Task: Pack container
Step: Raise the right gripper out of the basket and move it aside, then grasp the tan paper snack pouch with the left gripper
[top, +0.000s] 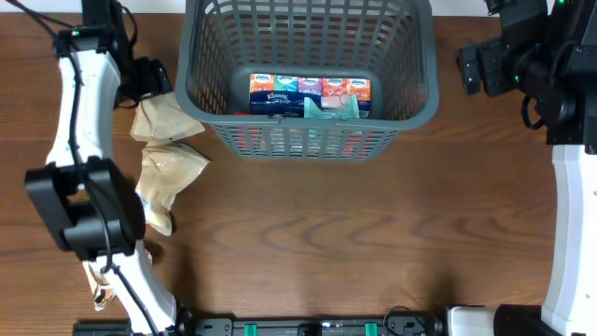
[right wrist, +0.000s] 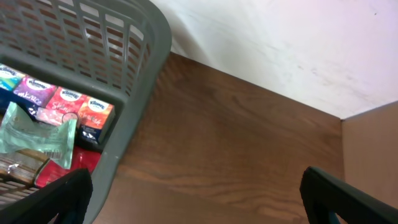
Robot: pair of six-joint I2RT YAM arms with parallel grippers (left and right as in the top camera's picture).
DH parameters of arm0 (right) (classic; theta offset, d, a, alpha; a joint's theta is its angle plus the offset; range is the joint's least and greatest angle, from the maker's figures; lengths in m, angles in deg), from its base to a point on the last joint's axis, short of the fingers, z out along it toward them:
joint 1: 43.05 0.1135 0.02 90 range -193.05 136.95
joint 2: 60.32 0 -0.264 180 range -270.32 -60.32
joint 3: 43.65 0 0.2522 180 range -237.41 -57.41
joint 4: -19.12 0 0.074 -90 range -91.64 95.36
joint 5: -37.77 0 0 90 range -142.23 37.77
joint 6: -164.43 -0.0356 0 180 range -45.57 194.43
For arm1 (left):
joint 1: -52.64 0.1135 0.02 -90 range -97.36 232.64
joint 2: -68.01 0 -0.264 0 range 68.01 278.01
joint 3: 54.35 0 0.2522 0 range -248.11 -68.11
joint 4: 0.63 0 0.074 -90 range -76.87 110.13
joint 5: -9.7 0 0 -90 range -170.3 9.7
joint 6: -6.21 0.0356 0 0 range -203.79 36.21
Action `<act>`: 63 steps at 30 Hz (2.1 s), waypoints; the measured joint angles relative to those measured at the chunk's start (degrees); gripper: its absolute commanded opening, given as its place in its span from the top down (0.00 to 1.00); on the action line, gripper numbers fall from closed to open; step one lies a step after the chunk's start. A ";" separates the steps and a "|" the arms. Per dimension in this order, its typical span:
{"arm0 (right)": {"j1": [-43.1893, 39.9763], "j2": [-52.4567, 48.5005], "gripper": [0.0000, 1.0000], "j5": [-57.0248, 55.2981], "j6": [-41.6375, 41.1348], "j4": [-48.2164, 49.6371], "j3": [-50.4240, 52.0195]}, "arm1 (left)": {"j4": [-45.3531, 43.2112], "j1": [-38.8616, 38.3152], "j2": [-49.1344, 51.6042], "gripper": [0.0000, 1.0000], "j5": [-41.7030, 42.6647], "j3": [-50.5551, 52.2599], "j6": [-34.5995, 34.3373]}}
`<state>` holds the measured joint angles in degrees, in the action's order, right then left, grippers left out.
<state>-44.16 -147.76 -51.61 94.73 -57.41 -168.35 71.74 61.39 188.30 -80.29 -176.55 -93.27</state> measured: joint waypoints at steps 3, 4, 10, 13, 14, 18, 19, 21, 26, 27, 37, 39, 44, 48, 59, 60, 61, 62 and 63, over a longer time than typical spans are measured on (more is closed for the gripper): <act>0.00 -0.07 0.03 0.00 -0.09 -0.48 0.02 | 0.07 0.59 3.39 0.05 0.22 0.00 -0.66; 0.00 -0.07 0.03 0.00 -0.09 -0.52 0.07 | 0.07 0.79 4.11 0.05 0.28 0.00 -0.85; 0.00 -0.15 0.03 0.00 -0.20 -1.81 0.48 | -0.44 1.73 7.34 0.05 0.74 0.00 -0.85; 0.00 -0.26 0.03 0.00 -0.22 -2.43 0.55 | -1.73 1.81 7.91 0.05 0.90 0.00 -0.87; 0.00 -0.28 0.03 0.00 -0.22 -2.58 0.55 | -2.16 1.81 8.00 0.05 0.90 0.00 -0.96; 0.00 -0.28 0.03 0.00 -0.22 -3.34 0.61 | -4.37 1.81 8.74 0.05 0.94 0.00 -1.84; 0.00 -0.28 0.03 0.00 -0.22 -3.69 0.66 | -5.07 1.81 8.94 0.05 0.98 0.00 -2.36; 0.00 -0.28 0.03 0.13 -0.22 -4.63 0.74 | -6.23 1.81 9.46 0.05 1.07 0.00 -3.04; 0.00 -0.28 0.03 0.70 -0.17 -6.71 0.76 | -7.76 1.81 11.08 0.05 1.09 0.00 -4.26; 0.00 -0.28 0.03 0.74 -0.13 -7.04 0.76 | -7.80 1.81 11.50 0.05 1.09 0.00 -4.35; 0.00 -0.28 0.03 0.90 0.39 -7.78 0.79 | -9.68 1.92 13.46 0.67 1.16 0.00 -5.68; 0.00 -0.28 0.03 0.90 0.42 -7.93 0.79 | -9.62 2.08 13.46 0.94 1.16 0.00 -5.73; 0.00 -0.28 0.03 0.90 0.50 -8.79 0.79 | -7.54 2.19 13.31 0.94 1.07 -0.24 -5.64; 0.00 -0.28 0.03 0.90 0.87 -9.16 0.79 | -3.63 2.19 13.20 0.94 1.27 -0.46 -5.75; 0.00 -0.28 0.03 0.90 1.66 -9.90 0.81 | -2.14 2.19 2.56 0.94 2.84 0.26 -5.73; 0.00 -0.28 0.03 0.90 1.70 -9.90 0.81 | -2.49 2.19 0.17 0.94 2.84 0.26 -5.73; 0.00 -0.28 0.03 0.90 1.70 -9.90 0.81 | -3.13 2.19 -2.64 0.94 2.82 0.26 -5.73; 0.00 -0.28 0.03 0.90 1.73 -9.92 0.81 | -3.80 2.19 -5.25 0.94 2.78 0.26 -5.73; 0.00 -0.28 0.03 0.90 1.73 -9.92 0.81 | -4.44 2.19 -7.91 0.94 2.75 0.24 -5.73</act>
<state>-44.16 -148.05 -50.71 96.46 -67.33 -167.54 67.30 63.58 180.39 -77.53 -176.31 -98.99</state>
